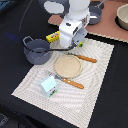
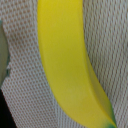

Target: Interact with the objects in diverse but meaningful ways.

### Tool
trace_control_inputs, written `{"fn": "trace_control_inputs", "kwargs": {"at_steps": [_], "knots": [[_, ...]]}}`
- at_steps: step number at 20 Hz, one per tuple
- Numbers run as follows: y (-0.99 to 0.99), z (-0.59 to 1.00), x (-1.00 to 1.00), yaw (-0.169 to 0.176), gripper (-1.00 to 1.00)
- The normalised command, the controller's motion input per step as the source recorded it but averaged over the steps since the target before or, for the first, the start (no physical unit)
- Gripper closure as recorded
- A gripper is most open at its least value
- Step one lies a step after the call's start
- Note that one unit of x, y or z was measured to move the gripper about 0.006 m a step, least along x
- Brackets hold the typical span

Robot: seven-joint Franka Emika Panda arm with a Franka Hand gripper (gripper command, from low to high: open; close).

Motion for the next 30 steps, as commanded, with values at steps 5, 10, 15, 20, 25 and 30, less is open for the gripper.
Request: {"fn": "trace_control_inputs", "kwargs": {"at_steps": [5,10,15,20,25,30], "knots": [[0.23,-0.14,0.33,0.0,1.0],[0.23,0.03,0.34,0.002,1.0],[0.1,0.65,0.2,0.005,1.0],[-0.27,1.0,0.3,-0.002,1.0],[-0.72,0.63,0.4,-0.001,1.0],[-0.83,0.26,0.44,-0.004,1.0]]}}
